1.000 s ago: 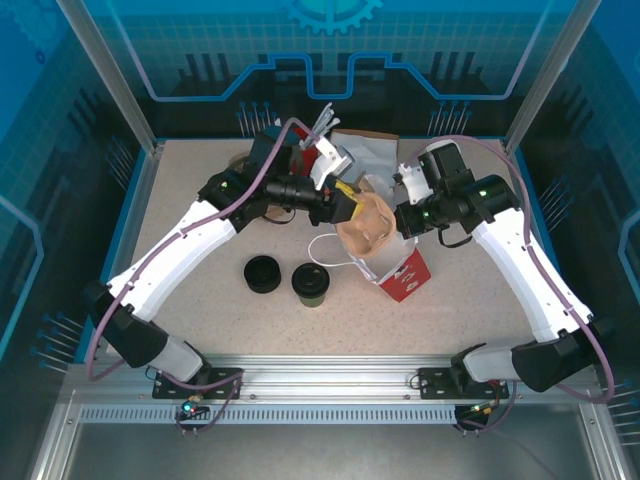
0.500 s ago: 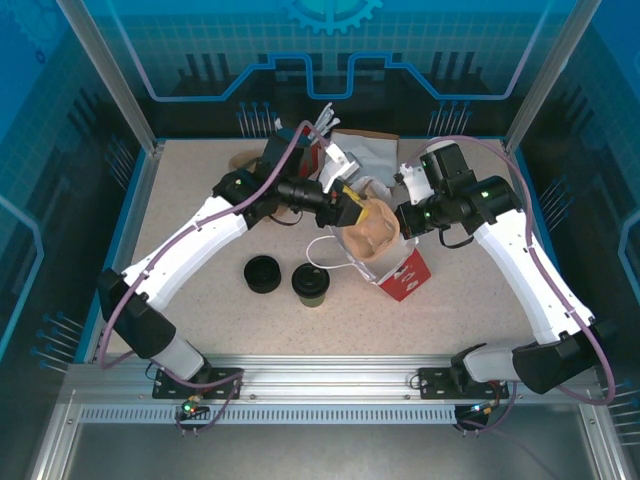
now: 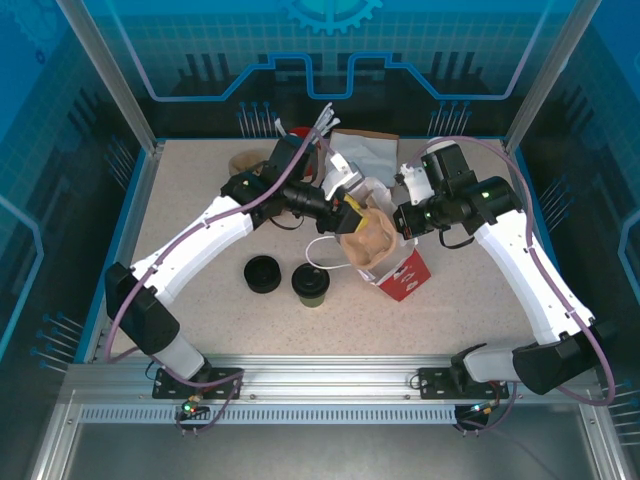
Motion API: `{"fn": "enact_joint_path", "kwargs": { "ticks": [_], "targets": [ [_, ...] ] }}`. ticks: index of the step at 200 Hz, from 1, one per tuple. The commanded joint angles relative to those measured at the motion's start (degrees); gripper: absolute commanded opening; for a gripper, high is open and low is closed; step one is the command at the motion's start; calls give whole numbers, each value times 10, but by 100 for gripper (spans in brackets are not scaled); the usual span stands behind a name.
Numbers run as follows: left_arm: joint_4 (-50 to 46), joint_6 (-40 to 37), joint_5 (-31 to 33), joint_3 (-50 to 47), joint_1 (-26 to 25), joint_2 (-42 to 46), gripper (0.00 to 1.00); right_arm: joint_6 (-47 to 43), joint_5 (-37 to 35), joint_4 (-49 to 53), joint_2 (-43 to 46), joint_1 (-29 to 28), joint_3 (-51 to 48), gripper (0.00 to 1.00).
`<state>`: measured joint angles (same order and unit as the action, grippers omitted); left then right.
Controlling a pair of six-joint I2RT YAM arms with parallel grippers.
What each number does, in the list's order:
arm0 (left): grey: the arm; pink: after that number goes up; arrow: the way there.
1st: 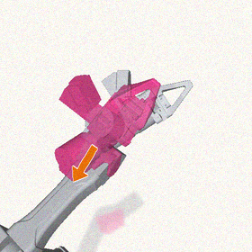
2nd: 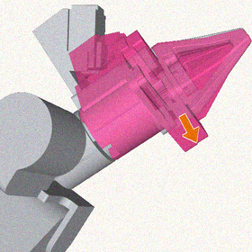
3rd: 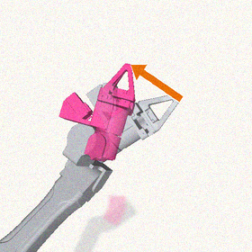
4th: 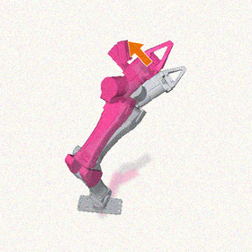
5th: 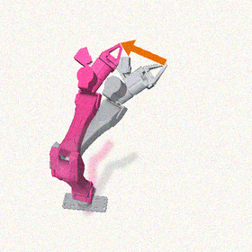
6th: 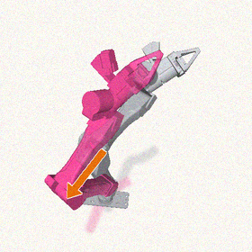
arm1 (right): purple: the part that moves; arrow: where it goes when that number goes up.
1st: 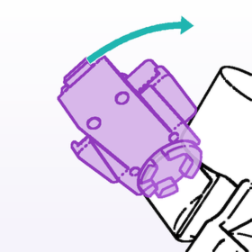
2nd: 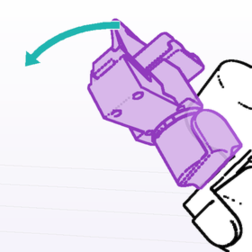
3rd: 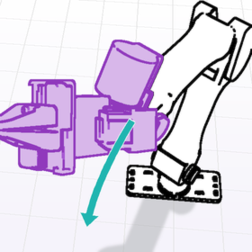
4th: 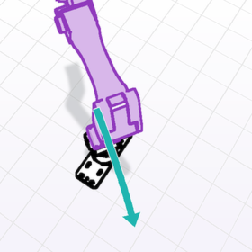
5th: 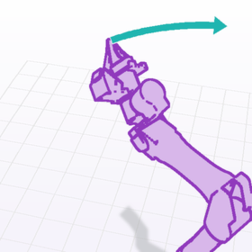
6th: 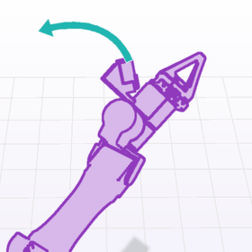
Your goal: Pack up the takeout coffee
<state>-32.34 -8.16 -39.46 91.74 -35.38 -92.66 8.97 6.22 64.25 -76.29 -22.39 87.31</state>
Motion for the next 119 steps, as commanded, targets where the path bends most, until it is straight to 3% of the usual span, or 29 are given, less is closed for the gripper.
{"fn": "enact_joint_path", "kwargs": {
  "ticks": [1,119],
  "targets": [
    [-19,-32,-1,-2,5,-18,29,8,23,-2,14,8,-2,1],
    [-20,-59,54,4,-2,-54,29,48,71,-13,20,9,-12,0]
  ]
}}
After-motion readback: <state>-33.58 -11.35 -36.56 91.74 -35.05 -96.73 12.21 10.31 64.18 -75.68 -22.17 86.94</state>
